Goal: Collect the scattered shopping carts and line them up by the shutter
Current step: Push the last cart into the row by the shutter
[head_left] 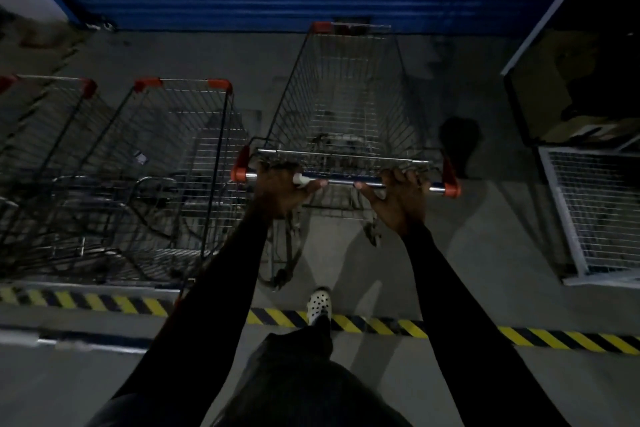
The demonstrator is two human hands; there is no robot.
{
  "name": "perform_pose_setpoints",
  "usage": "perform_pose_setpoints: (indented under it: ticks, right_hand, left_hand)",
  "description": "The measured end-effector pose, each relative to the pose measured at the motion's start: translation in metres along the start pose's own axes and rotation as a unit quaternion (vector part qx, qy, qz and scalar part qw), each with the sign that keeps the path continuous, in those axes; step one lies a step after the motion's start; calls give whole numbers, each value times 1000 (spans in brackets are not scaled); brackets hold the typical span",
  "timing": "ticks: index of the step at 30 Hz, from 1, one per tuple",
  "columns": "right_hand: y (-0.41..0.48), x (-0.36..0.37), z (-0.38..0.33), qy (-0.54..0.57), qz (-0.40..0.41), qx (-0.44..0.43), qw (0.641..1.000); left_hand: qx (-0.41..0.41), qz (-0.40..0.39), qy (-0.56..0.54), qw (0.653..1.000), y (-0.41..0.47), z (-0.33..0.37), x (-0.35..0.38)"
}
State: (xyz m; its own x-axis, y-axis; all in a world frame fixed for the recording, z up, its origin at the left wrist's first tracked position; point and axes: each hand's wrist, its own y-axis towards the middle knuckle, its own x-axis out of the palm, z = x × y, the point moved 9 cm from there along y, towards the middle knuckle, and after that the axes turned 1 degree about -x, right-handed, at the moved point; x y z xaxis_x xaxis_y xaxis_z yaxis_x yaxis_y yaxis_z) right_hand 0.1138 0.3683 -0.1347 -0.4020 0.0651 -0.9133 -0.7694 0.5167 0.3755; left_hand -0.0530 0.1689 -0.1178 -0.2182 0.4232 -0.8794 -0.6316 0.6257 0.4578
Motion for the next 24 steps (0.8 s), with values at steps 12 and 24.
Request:
perform_pose_setpoints:
  ticks: [12,24]
  right_hand:
    - [45,26,-13,2,-22,16,1000]
    - [-53,-13,-17,50,26,1,998]
  left_hand:
    - [-6,-23,44,999,40,-32,25]
    - [16,69,54,996,-56,2,-29]
